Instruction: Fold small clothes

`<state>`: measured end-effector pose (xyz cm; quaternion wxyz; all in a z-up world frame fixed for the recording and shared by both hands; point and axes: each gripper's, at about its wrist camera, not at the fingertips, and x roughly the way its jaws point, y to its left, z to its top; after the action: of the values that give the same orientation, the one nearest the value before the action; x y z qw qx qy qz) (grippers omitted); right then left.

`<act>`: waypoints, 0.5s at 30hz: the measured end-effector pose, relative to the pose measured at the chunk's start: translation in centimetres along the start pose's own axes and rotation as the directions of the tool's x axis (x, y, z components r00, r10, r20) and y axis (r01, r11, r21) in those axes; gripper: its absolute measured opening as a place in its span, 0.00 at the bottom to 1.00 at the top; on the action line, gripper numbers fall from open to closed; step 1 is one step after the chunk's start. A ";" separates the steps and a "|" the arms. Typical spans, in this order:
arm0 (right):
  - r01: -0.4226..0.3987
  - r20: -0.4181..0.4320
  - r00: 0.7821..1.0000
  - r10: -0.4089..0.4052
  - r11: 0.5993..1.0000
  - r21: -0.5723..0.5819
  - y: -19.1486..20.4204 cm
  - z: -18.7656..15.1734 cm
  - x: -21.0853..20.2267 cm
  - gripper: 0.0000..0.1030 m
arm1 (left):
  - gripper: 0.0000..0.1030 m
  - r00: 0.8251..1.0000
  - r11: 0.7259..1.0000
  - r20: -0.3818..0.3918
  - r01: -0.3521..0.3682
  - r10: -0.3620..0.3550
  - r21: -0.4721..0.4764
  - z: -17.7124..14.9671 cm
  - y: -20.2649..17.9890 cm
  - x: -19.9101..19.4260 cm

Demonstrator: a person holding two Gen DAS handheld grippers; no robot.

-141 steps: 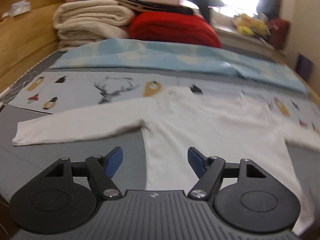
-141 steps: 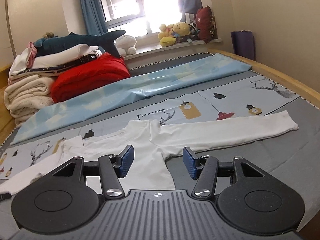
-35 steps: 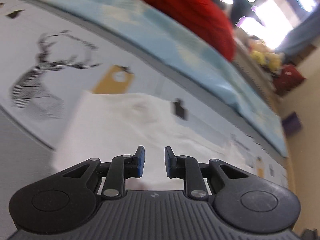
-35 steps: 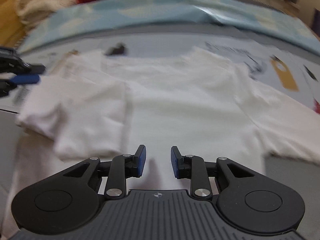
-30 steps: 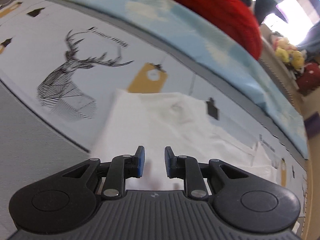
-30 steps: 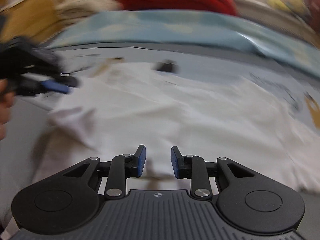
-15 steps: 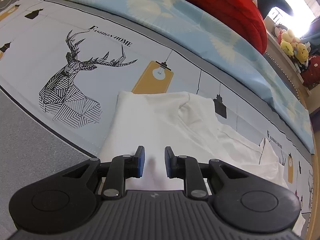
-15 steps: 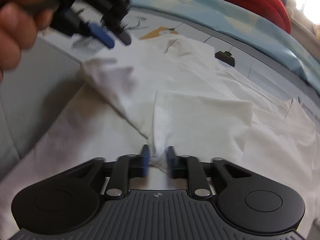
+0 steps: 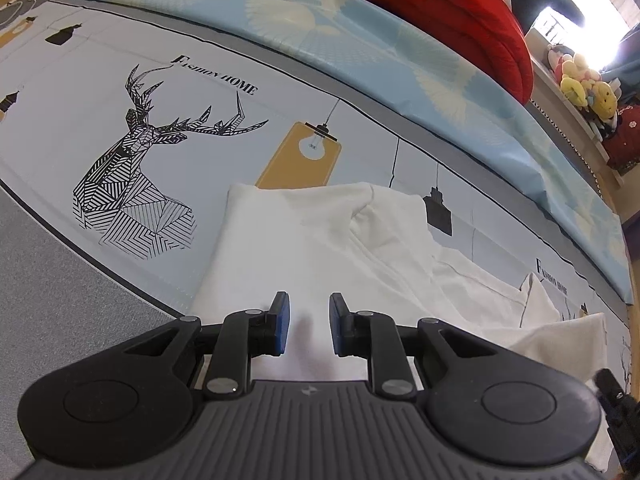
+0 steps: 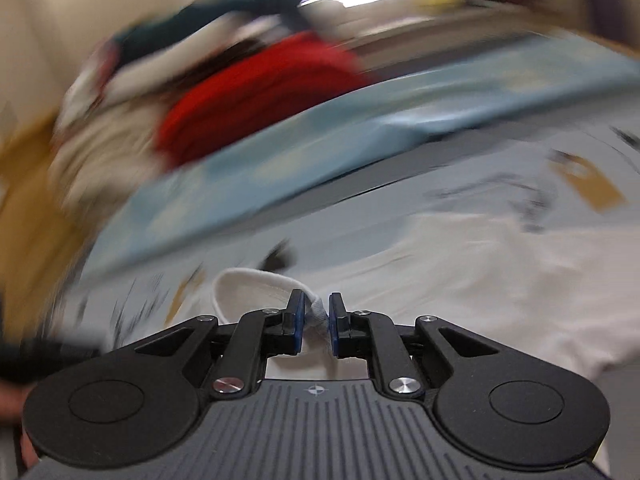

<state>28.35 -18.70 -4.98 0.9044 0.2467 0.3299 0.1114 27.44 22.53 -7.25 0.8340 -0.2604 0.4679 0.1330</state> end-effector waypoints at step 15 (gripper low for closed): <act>0.178 -0.285 0.954 -0.096 0.944 0.277 -8.6 -0.5 3.3 0.50 | 0.21 1.000 0.999 -0.025 -0.018 0.017 -0.032 0.2 0.6 1.0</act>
<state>30.86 -24.64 -11.54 0.8091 0.3399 0.4785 0.0287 27.81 23.14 -8.16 0.8226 -0.2713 0.4782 0.1448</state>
